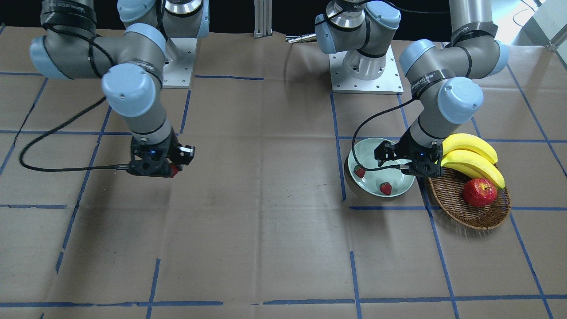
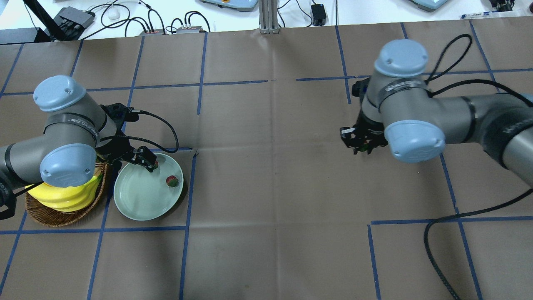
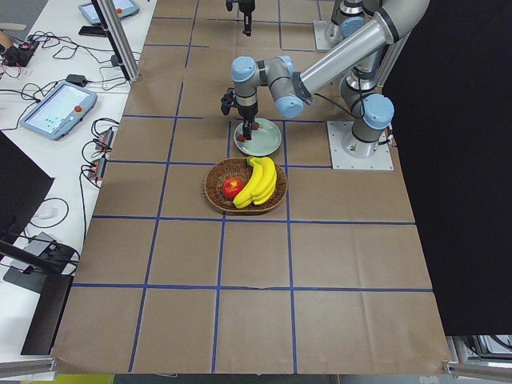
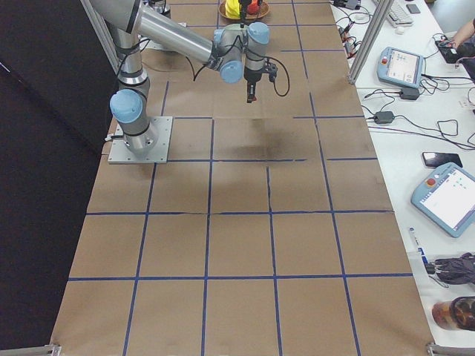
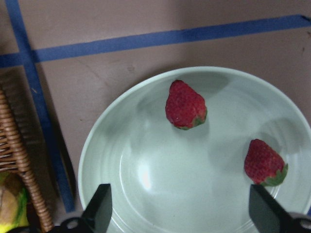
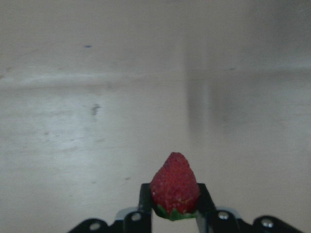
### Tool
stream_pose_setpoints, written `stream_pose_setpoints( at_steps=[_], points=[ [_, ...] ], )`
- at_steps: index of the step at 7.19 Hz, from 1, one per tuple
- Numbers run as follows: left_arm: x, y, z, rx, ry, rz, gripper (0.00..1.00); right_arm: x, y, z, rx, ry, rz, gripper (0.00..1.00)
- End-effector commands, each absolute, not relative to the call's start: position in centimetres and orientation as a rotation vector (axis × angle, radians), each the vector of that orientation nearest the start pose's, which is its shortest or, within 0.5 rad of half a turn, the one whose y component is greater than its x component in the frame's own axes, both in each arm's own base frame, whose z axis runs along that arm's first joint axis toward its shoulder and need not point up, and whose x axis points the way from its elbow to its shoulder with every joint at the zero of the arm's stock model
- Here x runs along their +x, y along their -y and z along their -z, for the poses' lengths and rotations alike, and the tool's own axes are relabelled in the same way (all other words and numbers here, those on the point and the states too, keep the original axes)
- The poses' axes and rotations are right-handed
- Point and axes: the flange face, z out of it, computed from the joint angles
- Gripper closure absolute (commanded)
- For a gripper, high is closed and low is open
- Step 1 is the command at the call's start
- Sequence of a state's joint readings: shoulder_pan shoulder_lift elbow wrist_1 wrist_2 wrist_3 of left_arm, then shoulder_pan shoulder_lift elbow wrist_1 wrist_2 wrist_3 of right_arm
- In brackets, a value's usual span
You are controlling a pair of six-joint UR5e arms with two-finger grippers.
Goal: Collect all strawberries into plate
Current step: 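Carry the last strawberry to the table center and open the right gripper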
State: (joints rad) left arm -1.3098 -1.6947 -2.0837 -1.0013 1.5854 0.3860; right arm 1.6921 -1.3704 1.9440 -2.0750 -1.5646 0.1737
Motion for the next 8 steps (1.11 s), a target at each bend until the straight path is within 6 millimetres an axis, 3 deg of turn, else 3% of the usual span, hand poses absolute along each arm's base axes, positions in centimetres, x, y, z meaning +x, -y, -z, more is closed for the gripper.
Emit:
stream_pose_setpoints(
  at_steps=[1,2,3,5,6,7,8],
  points=[
    [-4.2,49.2,-26.9,0.303,-3.124,-0.084,0.01,30.3,46.3,-23.4,0.123,-3.076,-0.151,0.95],
    [-5.5,49.8,-28.1,0.268,-3.126,-0.09,0.01,33.6,45.4,-21.8,0.151,-3.042,-0.146,0.95],
    [-6.3,49.8,-28.2,0.268,-3.13,-0.094,0.01,35.3,45.1,-20.1,0.18,-3.034,-0.136,0.94],
    [-7.0,49.8,-28.0,0.27,-3.14,-0.093,0.01,35.8,45.1,-18.7,0.172,-3.034,-0.147,0.89],
    [-7.9,49.8,-28.0,0.256,-3.141,-0.093,0.01,35.8,45.1,-18.6,0.17,-3.04,-0.148,0.23],
    [-8.8,49.6,-28.0,0.273,-3.142,-0.092,0.01,35.8,45.3,-18.5,0.172,-3.037,-0.15,0.0],
    [-9.1,49.7,-27.8,0.282,-3.141,-0.09,0.01,35.4,45.6,-18.8,0.186,-3.035,-0.142,0.0]
  ],
)
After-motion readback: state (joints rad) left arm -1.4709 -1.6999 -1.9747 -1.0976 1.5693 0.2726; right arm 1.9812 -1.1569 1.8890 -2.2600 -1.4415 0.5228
